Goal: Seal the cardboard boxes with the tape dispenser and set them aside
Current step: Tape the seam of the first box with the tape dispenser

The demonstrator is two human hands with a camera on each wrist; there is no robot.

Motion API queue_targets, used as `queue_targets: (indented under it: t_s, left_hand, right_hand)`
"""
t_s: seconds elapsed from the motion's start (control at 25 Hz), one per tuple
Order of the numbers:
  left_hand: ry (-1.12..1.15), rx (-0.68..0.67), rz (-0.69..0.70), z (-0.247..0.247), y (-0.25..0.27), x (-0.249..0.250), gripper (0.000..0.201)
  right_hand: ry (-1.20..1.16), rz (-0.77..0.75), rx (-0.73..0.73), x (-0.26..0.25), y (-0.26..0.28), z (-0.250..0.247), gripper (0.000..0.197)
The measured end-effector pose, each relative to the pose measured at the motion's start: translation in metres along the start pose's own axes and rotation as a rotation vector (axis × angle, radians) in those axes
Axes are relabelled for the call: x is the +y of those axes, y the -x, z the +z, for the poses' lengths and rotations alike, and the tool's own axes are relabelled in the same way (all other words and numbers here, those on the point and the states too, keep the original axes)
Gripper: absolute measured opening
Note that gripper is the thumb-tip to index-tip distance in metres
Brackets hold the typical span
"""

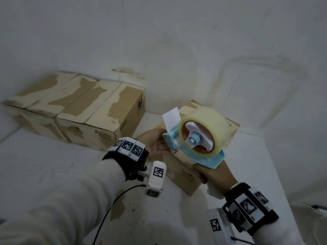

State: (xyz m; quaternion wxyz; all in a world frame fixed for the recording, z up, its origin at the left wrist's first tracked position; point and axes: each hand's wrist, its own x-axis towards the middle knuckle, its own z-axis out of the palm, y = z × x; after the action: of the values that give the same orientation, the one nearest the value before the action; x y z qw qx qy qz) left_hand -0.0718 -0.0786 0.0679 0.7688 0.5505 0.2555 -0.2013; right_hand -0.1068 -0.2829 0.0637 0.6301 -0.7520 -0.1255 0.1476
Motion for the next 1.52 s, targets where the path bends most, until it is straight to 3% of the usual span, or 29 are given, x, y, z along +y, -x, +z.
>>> queue_targets:
  t_s: [0.24, 0.4, 0.64, 0.76, 0.88, 1.16, 1.48, 1.52]
  left_hand:
    - [-0.055, -0.004, -0.031, -0.010, -0.001, -0.002, 0.024]
    - [-0.173, 0.147, 0.080, -0.018, -0.009, 0.000, 0.011]
    - [-0.231, 0.342, 0.324, -0.060, -0.021, 0.030, 0.011]
    - [-0.250, 0.456, 0.356, -0.080, -0.035, 0.029, 0.017]
    - [-0.309, 0.474, 0.289, -0.082, -0.046, 0.022, 0.014]
    - [-0.328, 0.346, 0.109, -0.082, -0.062, 0.021, 0.019]
    - [-0.354, 0.298, -0.117, -0.084, -0.070, 0.005, 0.022]
    - [-0.344, 0.294, -0.159, -0.083, -0.066, 0.001, 0.035]
  right_hand:
    - [0.066, 0.019, -0.010, 0.008, -0.003, -0.001, 0.032]
    - [0.068, 0.034, -0.035, 0.005, -0.006, 0.002, 0.030]
    - [0.061, 0.078, -0.051, 0.005, -0.003, -0.005, 0.033]
    - [0.024, 0.139, -0.057, 0.013, -0.003, -0.004, 0.023]
    - [0.046, 0.157, -0.031, 0.023, -0.010, -0.002, 0.014]
    - [0.086, 0.201, 0.008, 0.032, -0.012, -0.004, 0.020]
    - [0.043, 0.182, 0.005, 0.031, -0.012, -0.004, 0.023]
    - [0.042, 0.176, 0.001, 0.030, -0.010, -0.003, 0.024]
